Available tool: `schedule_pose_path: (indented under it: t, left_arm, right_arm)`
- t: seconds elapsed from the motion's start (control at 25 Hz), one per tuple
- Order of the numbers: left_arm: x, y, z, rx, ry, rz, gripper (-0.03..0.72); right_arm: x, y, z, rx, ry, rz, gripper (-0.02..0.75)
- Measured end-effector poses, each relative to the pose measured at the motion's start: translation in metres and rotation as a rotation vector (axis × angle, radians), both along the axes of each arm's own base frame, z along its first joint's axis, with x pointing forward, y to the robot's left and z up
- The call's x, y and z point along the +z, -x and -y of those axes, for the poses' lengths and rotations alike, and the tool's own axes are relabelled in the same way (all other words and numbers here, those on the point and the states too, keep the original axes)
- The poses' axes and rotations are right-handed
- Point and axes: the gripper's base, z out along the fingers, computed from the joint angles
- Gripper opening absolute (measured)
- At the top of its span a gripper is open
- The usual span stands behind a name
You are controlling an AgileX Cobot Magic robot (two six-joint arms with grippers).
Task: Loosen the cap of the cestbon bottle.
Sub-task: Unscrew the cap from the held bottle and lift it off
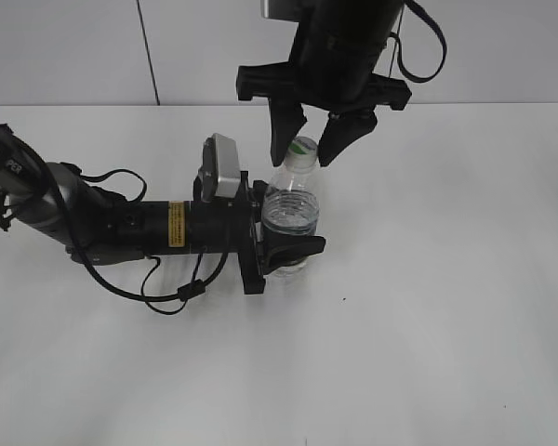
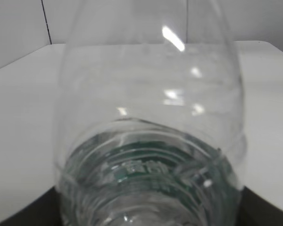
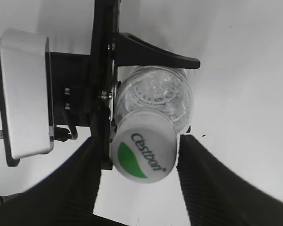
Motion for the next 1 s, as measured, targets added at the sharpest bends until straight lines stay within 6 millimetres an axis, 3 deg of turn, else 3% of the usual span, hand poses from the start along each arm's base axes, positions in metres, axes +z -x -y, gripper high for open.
schedule_pose_path:
  t: [0.28, 0.76, 1.0]
  left_arm:
    - [0.0, -0.0001, 0.0, 0.001, 0.0, 0.0, 0.401]
    - [-0.0001, -0.0001, 0.0, 0.001, -0.001, 0.0, 0.401]
    - [-0.0001, -0.0001, 0.0, 0.001, -0.001, 0.0, 0.401]
  right_arm:
    - [0.0056, -0.0021, -0.0003, 0.001, -0.003, 0.024, 0.368]
    - [-0.002, -0.0044, -0.0016, 0.002, 0.009, 0.011, 0.357]
    - [-0.0021, -0.0046, -0.0014, 0.004, 0.012, 0.014, 0.306]
